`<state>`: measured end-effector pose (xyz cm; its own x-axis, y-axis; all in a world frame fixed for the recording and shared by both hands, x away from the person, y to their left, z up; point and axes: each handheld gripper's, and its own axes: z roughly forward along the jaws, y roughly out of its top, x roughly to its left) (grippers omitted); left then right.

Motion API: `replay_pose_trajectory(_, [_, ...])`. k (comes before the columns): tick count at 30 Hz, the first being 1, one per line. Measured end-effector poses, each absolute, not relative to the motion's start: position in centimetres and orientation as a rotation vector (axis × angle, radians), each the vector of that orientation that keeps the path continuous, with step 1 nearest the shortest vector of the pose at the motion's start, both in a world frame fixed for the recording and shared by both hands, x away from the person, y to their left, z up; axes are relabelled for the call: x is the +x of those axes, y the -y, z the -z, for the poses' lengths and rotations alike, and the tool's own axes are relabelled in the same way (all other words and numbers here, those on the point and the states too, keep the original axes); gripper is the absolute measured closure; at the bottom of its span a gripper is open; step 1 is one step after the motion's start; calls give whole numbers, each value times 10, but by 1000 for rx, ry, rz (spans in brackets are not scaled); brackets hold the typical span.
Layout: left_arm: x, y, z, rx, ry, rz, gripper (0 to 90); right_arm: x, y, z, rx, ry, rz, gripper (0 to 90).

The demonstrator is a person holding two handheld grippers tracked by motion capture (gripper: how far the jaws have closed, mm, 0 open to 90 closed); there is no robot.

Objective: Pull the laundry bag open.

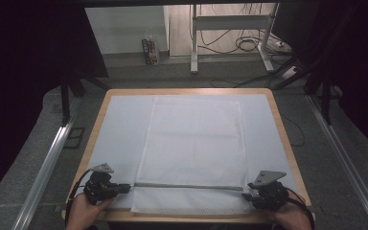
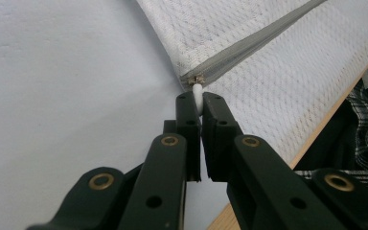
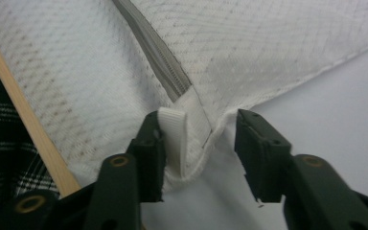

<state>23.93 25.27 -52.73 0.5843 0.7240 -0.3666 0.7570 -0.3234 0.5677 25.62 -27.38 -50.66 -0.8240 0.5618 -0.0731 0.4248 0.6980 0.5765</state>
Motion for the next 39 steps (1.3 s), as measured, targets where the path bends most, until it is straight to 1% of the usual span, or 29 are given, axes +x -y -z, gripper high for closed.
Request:
replay_pose_trajectory(3, [237,-253,528,2097,-1174,60,869,253,278,507,811,-2665,-812,457])
replay_pose_trajectory(7, [235,-252,530,2104,-1169,60,866,250,288,507,860,-2665,-846,415])
replay_pose_trajectory(10, [234,-250,530,2112,-1157,31,857,249,293,506,887,-2651,-884,388])
replay_pose_trajectory(11, [234,-249,529,2114,-1152,6,840,250,293,505,886,-2645,-892,375])
replay_pose_trajectory(15, [232,-245,527,2108,-1125,-73,643,252,289,504,894,-2616,-906,286])
replay_pose_trajectory(16, [232,-244,527,2106,-1124,-94,562,253,288,504,900,-2603,-915,258])
replay_pose_trajectory(19, [231,-241,525,2114,-1109,-160,426,253,287,503,913,-2579,-930,185])
replay_pose_trajectory(21, [229,-239,524,2115,-1096,-195,356,253,287,502,909,-2569,-941,150])
replay_pose_trajectory(22, [228,-238,524,2116,-1093,-210,318,254,286,502,908,-2566,-947,119])
replay_pose_trajectory(25, [225,-236,521,2110,-1083,-248,260,253,284,500,898,-2566,-960,84])
replay_pose_trajectory(26, [223,-236,519,2108,-1084,-261,229,252,283,499,895,-2559,-960,70])
replay_pose_trajectory(28, [219,-235,515,2107,-1092,-295,168,250,282,497,899,-2548,-967,55])
replay_pose_trajectory(31, [210,-236,509,2093,-1099,-349,103,249,282,494,913,-2531,-988,43])
replay_pose_trajectory(34, [203,-239,505,2070,-1120,-351,72,247,285,492,933,-2510,-999,35])
replay_pose_trajectory(36, [197,-241,504,2073,-1105,-359,41,246,287,492,943,-2498,-999,24])
replay_pose_trajectory(39, [189,-244,505,2062,-1112,-384,24,243,290,493,956,-2478,-1008,7])
